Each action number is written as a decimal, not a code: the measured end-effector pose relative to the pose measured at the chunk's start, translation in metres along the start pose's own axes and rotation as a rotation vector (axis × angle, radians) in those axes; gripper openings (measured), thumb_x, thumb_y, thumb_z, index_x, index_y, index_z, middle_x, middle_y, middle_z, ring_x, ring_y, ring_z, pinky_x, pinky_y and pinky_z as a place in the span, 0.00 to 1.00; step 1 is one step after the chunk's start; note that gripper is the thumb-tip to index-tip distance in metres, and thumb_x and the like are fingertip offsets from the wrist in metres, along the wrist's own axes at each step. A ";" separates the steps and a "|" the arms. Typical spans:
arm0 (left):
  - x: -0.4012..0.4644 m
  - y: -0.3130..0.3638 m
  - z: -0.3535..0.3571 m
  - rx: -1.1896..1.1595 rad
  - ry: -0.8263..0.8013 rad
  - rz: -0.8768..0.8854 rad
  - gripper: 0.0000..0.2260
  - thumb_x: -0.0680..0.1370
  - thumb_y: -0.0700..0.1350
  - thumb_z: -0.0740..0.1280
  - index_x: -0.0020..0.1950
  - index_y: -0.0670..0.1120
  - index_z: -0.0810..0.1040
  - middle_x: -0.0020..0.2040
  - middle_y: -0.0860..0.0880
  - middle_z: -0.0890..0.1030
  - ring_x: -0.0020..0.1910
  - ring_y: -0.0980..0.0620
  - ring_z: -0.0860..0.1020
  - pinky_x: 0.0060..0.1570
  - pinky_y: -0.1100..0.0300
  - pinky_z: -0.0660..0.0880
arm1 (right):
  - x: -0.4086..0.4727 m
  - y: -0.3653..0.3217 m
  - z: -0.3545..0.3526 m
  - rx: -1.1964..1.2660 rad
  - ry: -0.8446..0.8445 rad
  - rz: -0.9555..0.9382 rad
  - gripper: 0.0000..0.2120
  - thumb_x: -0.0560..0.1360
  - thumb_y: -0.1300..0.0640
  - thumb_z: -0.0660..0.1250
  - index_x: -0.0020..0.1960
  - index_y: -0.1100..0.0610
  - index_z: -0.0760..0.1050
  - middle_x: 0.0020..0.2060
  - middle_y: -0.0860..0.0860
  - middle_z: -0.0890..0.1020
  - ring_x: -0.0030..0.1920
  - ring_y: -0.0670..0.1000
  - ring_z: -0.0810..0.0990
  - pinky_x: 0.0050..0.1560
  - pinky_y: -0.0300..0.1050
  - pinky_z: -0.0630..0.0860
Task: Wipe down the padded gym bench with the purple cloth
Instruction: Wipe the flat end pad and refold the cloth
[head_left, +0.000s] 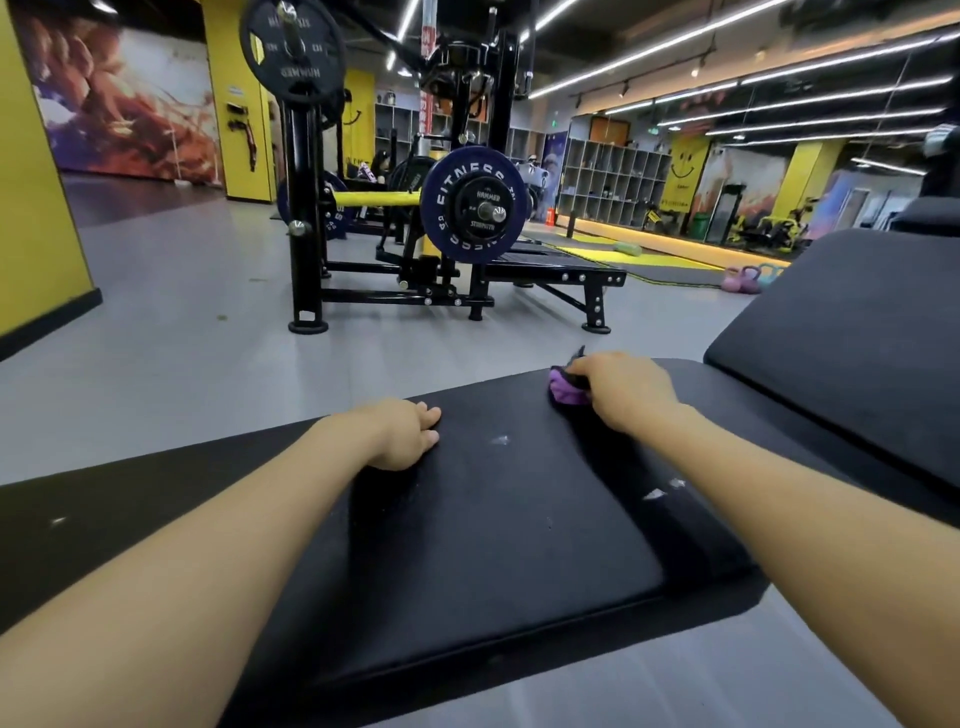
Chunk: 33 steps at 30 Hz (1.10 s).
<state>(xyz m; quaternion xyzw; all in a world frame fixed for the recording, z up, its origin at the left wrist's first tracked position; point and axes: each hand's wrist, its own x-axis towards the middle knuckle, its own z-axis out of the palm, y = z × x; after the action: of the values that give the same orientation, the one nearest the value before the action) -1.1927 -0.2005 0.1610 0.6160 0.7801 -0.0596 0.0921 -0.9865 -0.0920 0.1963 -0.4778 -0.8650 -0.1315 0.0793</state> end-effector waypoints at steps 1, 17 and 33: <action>0.000 0.001 -0.001 0.004 0.000 0.000 0.23 0.84 0.50 0.48 0.78 0.49 0.48 0.78 0.51 0.49 0.76 0.49 0.53 0.73 0.56 0.50 | -0.003 -0.011 0.000 0.016 0.005 -0.021 0.10 0.78 0.58 0.57 0.52 0.53 0.76 0.51 0.55 0.79 0.52 0.60 0.77 0.42 0.44 0.66; -0.031 0.010 0.015 -0.183 0.092 -0.005 0.28 0.80 0.61 0.50 0.77 0.50 0.52 0.78 0.50 0.48 0.77 0.48 0.52 0.74 0.49 0.52 | -0.026 0.004 0.001 0.045 -0.018 0.068 0.11 0.77 0.61 0.57 0.54 0.51 0.73 0.55 0.54 0.76 0.55 0.59 0.74 0.41 0.46 0.65; -0.041 0.017 0.024 -0.099 0.083 -0.044 0.28 0.80 0.63 0.46 0.78 0.54 0.46 0.78 0.52 0.47 0.77 0.49 0.49 0.73 0.51 0.53 | -0.047 -0.018 -0.013 0.021 0.015 -0.006 0.09 0.78 0.56 0.57 0.51 0.50 0.76 0.54 0.55 0.78 0.54 0.59 0.76 0.42 0.44 0.66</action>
<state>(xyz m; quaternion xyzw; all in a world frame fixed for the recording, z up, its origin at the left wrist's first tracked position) -1.1656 -0.2404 0.1473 0.5953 0.7985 0.0027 0.0890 -0.9768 -0.1426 0.1938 -0.4735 -0.8670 -0.1259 0.0904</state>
